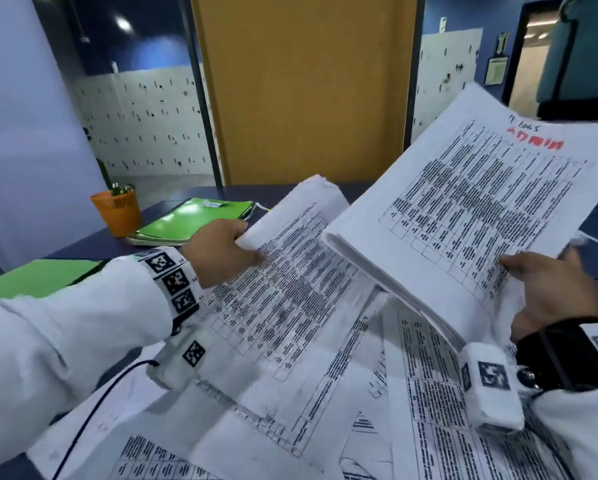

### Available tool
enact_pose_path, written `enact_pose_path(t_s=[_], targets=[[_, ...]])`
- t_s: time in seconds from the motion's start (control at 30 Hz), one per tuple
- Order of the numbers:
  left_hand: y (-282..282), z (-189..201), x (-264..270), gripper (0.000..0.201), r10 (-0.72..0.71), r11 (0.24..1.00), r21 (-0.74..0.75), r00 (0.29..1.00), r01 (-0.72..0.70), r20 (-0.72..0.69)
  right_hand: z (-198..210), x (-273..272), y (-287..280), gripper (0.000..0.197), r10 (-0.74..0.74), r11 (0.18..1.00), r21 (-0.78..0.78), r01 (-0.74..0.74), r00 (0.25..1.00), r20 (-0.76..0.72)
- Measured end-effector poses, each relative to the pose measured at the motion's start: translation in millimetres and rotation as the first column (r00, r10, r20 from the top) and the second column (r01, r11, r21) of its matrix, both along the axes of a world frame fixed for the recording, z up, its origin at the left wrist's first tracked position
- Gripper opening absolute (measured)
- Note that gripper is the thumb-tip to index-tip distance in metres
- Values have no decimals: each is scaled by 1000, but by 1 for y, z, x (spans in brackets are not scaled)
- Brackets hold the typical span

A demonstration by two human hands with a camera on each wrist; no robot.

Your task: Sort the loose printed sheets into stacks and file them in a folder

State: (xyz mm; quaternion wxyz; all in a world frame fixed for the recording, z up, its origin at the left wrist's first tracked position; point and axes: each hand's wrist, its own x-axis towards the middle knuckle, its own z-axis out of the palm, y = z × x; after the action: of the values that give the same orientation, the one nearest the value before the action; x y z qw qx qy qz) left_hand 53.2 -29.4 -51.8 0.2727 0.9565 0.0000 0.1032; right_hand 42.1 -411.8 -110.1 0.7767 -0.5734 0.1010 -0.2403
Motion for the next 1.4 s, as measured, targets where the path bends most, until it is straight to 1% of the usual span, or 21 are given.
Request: enact_pose_path(t_s=[0.07,0.1,0.2,0.33,0.4,0.47,0.5,0.53,0.63,0.7,0.77,0.87,0.97,1.03,1.1,1.2,1.23,1.3,1.33,1.37,1.4], targets=[[8,16,-2,20,12,995,-98,995,-2,95,3,-4,8,34,53,998,-41,-52,999,12],[10,23,-3,23,15,984,-176,993,6,120,2,-5,11,28,69,995,-74,-68,998,6],[9,36,-8,39,-15,911,-405,986,81,163,10,-15,23,33,141,984,-109,-140,990,6],[-9,36,-19,54,-86,761,-620,976,193,198,21,-30,43,31,233,964,-137,-228,972,26],[-18,33,-24,51,-132,693,-681,971,236,202,23,-33,51,35,298,949,-129,-289,953,58],[-29,33,-32,36,-182,583,-763,960,278,212,25,-37,58,40,347,935,-109,-336,932,101],[-33,33,-35,32,-200,544,-786,955,293,218,25,-37,59,41,361,931,-111,-349,926,116],[-37,32,-38,34,-216,528,-790,949,312,231,25,-37,61,41,382,922,-124,-368,916,120],[-42,27,-45,60,-285,499,-766,911,406,298,26,-39,64,39,411,903,-172,-393,907,88],[-42,21,-47,73,-341,510,-739,892,441,297,26,-39,65,37,409,902,-190,-388,908,88],[-42,15,-48,65,-361,489,-760,892,429,272,23,-37,66,41,421,892,-214,-397,904,77],[-44,9,-49,60,-396,389,-818,879,422,265,20,-34,66,43,396,894,-252,-370,916,63],[-45,11,-50,59,-432,332,-838,860,433,273,19,-36,65,42,402,896,-225,-382,914,49],[-46,11,-50,54,-424,312,-842,858,440,291,18,-34,66,43,439,888,-167,-428,898,36],[-49,9,-51,46,-395,283,-849,861,446,321,18,-32,66,45,485,873,-70,-483,875,11],[-55,3,-54,44,-370,282,-837,858,470,357,17,-32,68,29,482,876,40,-481,876,-25],[-58,0,-56,45,-372,283,-830,853,481,367,17,-34,68,31,482,876,35,-481,875,-37],[-60,-5,-57,44,-379,286,-820,844,496,379,16,-34,67,53,465,885,-6,-465,885,-26],[-63,-7,-57,42,-376,314,-801,841,510,389,16,-35,66,60,436,898,-57,-436,900,-19],[-64,-8,-58,38,-355,375,-767,845,521,400,18,-39,67,51,400,903,-166,-396,916,-9],[-66,-8,-59,35,-322,464,-714,850,525,416,23,-43,68,36,344,885,-331,-326,939,-7]])
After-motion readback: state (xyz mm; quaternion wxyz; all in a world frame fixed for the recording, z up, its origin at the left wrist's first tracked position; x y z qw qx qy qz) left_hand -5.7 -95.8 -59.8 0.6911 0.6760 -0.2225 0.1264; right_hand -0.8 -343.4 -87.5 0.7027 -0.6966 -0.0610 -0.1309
